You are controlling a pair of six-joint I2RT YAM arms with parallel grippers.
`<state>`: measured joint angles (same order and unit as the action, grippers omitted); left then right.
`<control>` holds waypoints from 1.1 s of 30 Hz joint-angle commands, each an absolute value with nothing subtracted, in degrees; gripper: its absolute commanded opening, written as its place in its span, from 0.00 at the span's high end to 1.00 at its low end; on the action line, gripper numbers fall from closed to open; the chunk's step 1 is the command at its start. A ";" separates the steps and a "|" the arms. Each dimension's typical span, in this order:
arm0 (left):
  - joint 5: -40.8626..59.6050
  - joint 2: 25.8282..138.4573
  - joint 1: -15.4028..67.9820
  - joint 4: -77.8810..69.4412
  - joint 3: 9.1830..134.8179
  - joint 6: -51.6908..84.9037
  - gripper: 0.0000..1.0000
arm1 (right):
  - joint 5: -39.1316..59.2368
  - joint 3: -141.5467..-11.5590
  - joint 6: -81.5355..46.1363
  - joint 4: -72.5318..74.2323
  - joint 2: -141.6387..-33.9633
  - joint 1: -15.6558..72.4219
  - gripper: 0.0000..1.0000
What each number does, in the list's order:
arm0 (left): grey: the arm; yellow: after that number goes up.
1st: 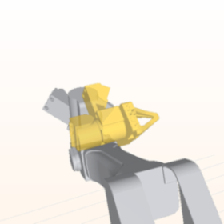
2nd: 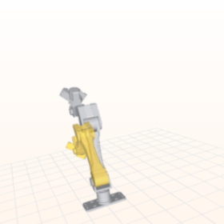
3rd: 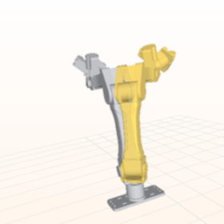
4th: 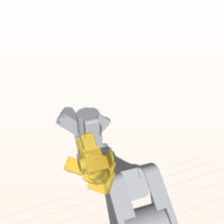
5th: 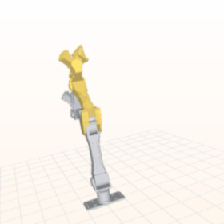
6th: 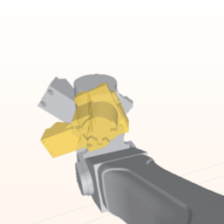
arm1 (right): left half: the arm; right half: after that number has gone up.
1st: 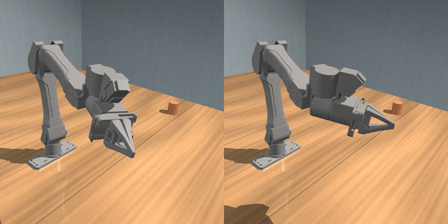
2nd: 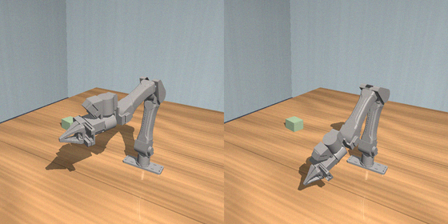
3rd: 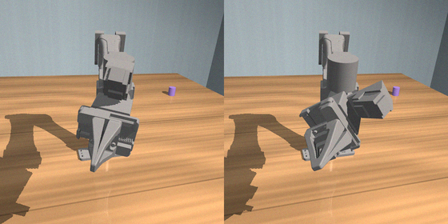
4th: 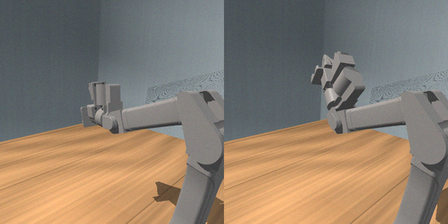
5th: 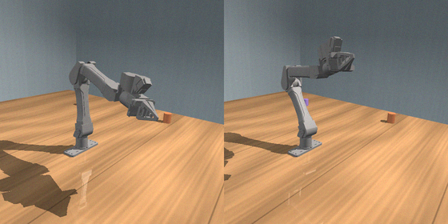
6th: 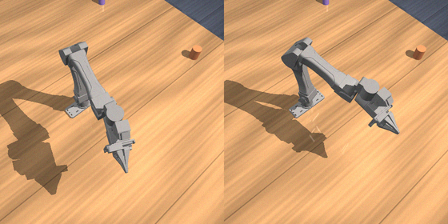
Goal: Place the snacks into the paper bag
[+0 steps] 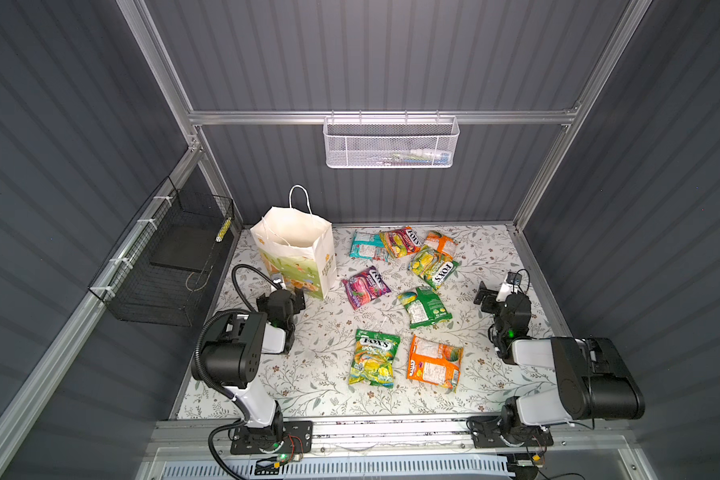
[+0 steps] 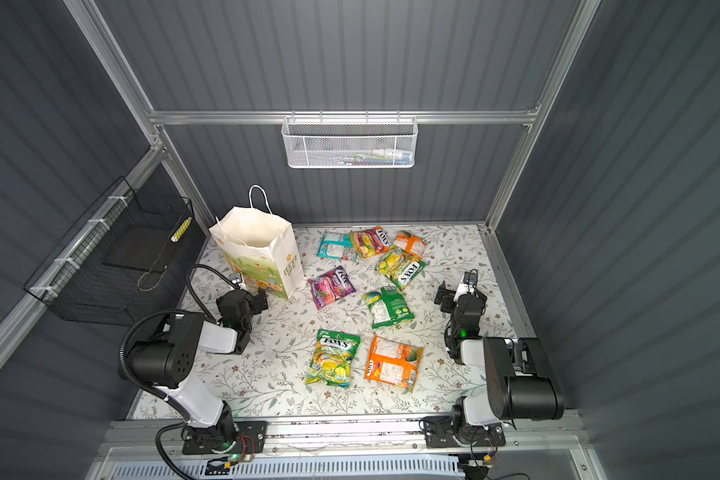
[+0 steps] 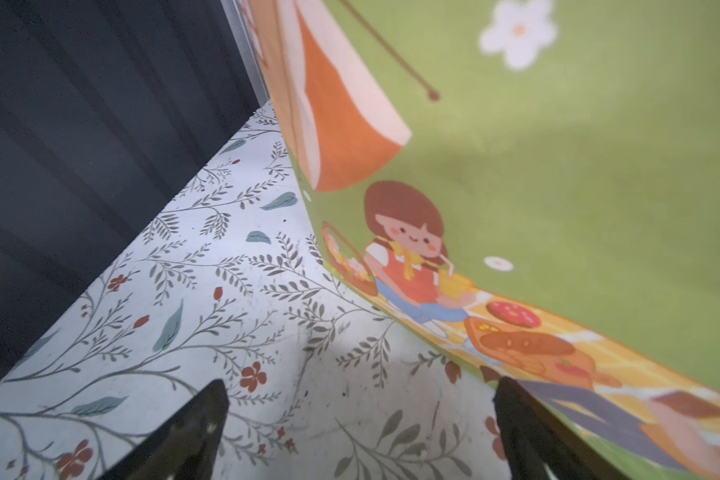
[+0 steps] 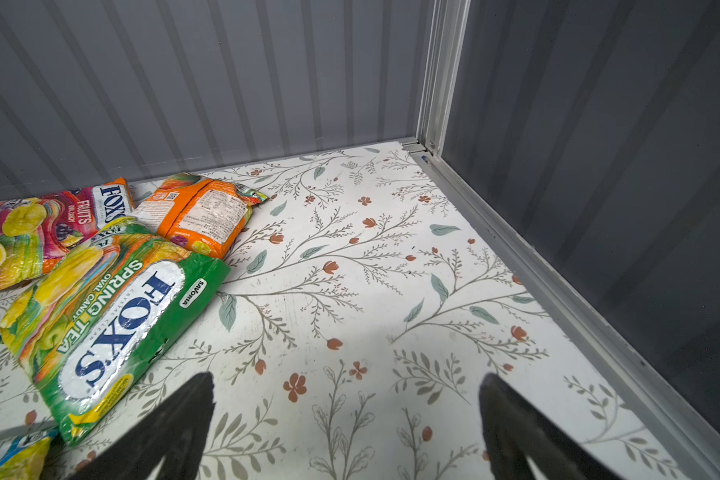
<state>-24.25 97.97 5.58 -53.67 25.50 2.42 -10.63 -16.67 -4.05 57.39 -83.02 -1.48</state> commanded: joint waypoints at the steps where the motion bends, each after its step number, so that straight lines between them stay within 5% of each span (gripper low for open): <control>1: -26.98 96.84 5.81 -58.34 23.43 3.20 0.00 | -10.71 -14.87 -4.04 56.03 -75.18 -1.67 0.01; 3: -28.07 95.36 7.95 -61.30 21.51 0.46 0.00 | -11.30 -17.30 -4.86 42.33 -63.64 -1.67 0.01; 5: -47.21 90.44 15.77 -59.57 22.40 -3.74 0.00 | -12.54 -20.72 -7.75 34.88 -55.84 -1.60 0.01; 6: -48.62 85.73 17.33 -54.10 23.79 -4.48 0.00 | -12.60 -23.15 -12.05 29.68 -52.86 -1.59 0.01; 9: -45.40 71.50 17.34 -18.99 31.88 15.10 0.00 | -12.41 -32.37 -26.04 10.52 -46.79 -1.49 0.01; 13: -42.91 64.93 17.31 12.72 42.61 39.71 0.00 | -4.94 -34.54 -33.49 6.64 -43.04 -1.84 0.01; 16: -37.27 61.63 17.31 28.49 51.94 43.11 0.00 | -3.19 -33.64 -42.28 4.74 -38.88 -2.07 0.01; 20: -20.18 57.22 17.31 30.94 57.59 42.42 0.00 | 4.62 -33.58 -48.01 5.18 -36.53 -2.11 0.01; 25: -11.80 66.53 18.60 40.16 70.75 51.95 0.00 | 13.21 -37.85 -48.51 -1.37 -39.99 -2.02 0.01; 33: -21.76 81.13 20.36 46.75 89.69 59.17 0.00 | 17.08 -38.73 -41.49 -2.58 -43.09 1.50 0.01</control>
<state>-18.17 77.73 20.40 39.75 84.33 54.19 14.04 -36.80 -45.25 -0.64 -42.50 0.10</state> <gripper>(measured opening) 0.997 0.992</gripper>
